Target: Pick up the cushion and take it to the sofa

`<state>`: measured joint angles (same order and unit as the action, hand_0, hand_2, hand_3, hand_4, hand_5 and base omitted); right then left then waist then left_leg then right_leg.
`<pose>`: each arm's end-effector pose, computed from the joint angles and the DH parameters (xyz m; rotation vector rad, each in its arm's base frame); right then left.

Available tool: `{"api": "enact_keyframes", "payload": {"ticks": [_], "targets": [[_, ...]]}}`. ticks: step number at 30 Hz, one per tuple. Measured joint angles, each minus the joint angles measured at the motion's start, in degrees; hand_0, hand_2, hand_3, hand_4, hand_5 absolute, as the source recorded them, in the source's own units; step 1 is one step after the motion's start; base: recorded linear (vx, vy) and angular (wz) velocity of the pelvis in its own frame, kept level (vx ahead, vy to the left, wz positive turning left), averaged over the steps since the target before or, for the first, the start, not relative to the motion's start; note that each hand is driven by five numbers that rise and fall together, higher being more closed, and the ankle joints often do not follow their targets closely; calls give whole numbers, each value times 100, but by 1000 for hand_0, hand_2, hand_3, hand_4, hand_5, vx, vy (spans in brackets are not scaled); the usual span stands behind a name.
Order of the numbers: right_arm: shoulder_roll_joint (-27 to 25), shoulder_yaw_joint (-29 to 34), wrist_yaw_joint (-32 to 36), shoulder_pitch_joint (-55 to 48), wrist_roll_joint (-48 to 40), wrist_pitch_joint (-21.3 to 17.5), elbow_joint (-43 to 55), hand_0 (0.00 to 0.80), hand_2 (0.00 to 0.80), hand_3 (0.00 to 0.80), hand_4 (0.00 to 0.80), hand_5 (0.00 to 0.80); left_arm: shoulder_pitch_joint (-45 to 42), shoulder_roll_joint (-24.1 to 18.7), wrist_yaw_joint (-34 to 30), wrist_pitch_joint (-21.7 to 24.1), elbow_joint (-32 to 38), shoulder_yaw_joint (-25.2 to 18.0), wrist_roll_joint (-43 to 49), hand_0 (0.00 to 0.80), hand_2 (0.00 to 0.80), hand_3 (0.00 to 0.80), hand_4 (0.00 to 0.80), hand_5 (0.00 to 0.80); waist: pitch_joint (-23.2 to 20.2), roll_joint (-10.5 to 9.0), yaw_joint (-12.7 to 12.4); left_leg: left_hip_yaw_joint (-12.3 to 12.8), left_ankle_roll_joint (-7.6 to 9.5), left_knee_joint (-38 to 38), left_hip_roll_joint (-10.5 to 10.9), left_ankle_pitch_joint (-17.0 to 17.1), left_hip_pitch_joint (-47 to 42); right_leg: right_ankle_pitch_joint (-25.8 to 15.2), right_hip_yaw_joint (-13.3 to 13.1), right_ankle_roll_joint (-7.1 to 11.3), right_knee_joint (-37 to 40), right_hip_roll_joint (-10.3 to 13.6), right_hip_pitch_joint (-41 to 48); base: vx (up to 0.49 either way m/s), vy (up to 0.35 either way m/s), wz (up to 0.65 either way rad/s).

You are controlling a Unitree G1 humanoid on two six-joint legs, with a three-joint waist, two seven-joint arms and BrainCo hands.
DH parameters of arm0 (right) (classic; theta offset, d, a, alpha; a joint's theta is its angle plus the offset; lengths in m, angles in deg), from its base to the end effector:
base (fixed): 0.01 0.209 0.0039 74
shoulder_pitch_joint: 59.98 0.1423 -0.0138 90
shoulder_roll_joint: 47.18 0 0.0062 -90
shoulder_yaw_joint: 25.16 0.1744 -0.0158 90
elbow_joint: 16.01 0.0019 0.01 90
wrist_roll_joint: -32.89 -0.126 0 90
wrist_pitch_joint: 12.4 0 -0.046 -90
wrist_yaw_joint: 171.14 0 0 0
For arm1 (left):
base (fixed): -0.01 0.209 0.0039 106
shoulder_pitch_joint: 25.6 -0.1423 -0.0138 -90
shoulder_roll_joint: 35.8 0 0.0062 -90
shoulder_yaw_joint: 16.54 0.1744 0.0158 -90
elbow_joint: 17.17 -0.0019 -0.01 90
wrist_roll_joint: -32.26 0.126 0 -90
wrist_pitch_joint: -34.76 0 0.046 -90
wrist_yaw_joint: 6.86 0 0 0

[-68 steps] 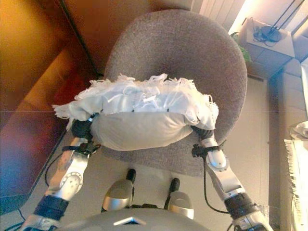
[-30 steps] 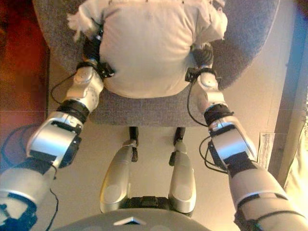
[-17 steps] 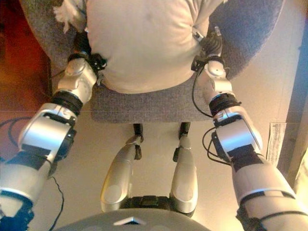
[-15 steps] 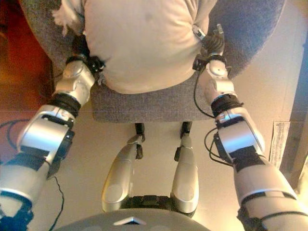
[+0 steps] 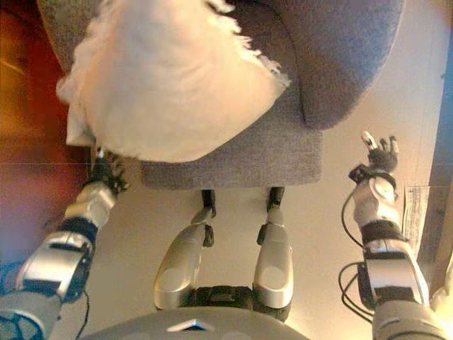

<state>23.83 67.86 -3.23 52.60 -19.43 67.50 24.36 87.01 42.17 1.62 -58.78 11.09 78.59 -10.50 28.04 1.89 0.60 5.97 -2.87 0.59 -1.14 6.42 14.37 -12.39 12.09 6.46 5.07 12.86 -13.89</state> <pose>0.2314 -0.3152 0.0616 0.3317 0.1115 -0.6969 0.2136 0.2787 -0.0016 -0.1959 0.6439 0.5409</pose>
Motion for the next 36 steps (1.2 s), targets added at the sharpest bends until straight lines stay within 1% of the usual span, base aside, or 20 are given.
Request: {"api": "enact_keyframes", "payload": {"ticks": [3,5,9,13,16,19,23,25,27,30,33,34,36], "targets": [[-15,330,292,-184,-23,-92,-139,0,0,0,0,0,-470,-3,-87,-215,-320,-199,306,0,0,0,0,0,-16,36,-8,0,-3,85,-16,1,-233,47,84,9,4,-10,231,86,-22,9],[-128,551,466,-280,-23,-93,-241,0,0,0,0,0,-747,-11,-275,-244,-445,-327,385,0,0,0,0,0,-47,73,-15,3,-6,123,-24,-2,-383,84,114,11,5,-13,383,125,-1,8],[-203,762,705,-442,-20,-141,-482,0,0,0,0,0,-1112,-21,-446,-239,-645,-593,392,0,0,0,0,0,-404,154,-43,13,-48,216,-73,-3,-474,151,120,15,5,-52,476,77,-47,8],[-204,819,871,-795,-21,-142,-891,0,0,0,0,0,-1204,-22,-696,-219,-775,-653,717,0,0,0,0,0,-839,182,-129,11,-62,216,-116,-11,-522,185,134,-7,4,-96,529,79,-58,0],[-174,1010,1070,-1094,-19,-139,-1198,0,0,0,0,0,-1311,-23,-838,-155,-911,-683,882,0,0,0,0,0,-946,140,-125,6,-84,260,-133,-24,-690,223,148,-9,4,-112,688,71,-56,1],[-104,1030,1190,-1377,-6,-130,-1388,0,0,0,0,0,-1506,-24,-904,-48,-932,-684,1073,0,0,0,0,0,-1191,59,-129,9,-91,264,-148,-30,-704,242,148,-15,3,-129,696,55,-40,-1],[199,1032,1203,-1703,226,-75,-1527,0,0,0,0,0,-1652,-23,-1010,-37,-951,-685,1257,0,0,0,0,0,-1386,-54,-119,19,-110,275,-179,-43,-806,289,142,-20,1,-155,783,47,-33,-3],[386,1002,1304,-1826,575,-33,-1797,0,0,0,0,0,-1713,-5,-1087,52,-978,-684,1282,0,0,0,0,0,-1427,-88,-130,19,-102,290,-200,-50,-867,294,140,-25,1,-176,835,31,-38,0],[567,820,1451,-1996,872,64,-1950,0,0,0,0,0,-1815,66,-1138,50,-978,-682,1282,0,0,0,0,0,-1501,-90,-133,16,-105,294,-209,-54,-889,309,139,-30,1,-185,862,2,-16,0],[905,342,1808,-2242,1306,179,-1941,0,0,0,0,0,-1946,215,-1270,19,-926,-638,1286,0,0,0,0,0,-1524,-72,-131,15,-106,291,-218,-52,-885,321,134,-49,0,-194,861,-21,-12,-1],[1275,-529,2503,-2380,1938,309,-1787,0,0,0,0,0,-2036,465,-1607,-138,-904,-604,1287,0,0,0,0,0,-1537,-51,-130,14,-110,299,-223,-48,-883,322,114,-54,1,-205,849,-37,-15,-2],[1385,-842,2764,-2382,2125,343,-1623,0,0,0,0,0,-2055,539,-1750,-192,-879,-480,1287,0,0,0,0,0,-1544,-39,-139,14,-109,298,-225,-46,-880,323,113,-55,1,-207,845,-31,0,-1],[1463,-1362,3091,-2476,2359,435,-1041,0,0,0,0,0,-2186,619,-2004,-229,-614,-194,1283,0,0,0,0,0,-1554,-22,-138,14,-109,334,-225,-18,-878,322,99,-57,3,-210,813,-19,3,0]]}}
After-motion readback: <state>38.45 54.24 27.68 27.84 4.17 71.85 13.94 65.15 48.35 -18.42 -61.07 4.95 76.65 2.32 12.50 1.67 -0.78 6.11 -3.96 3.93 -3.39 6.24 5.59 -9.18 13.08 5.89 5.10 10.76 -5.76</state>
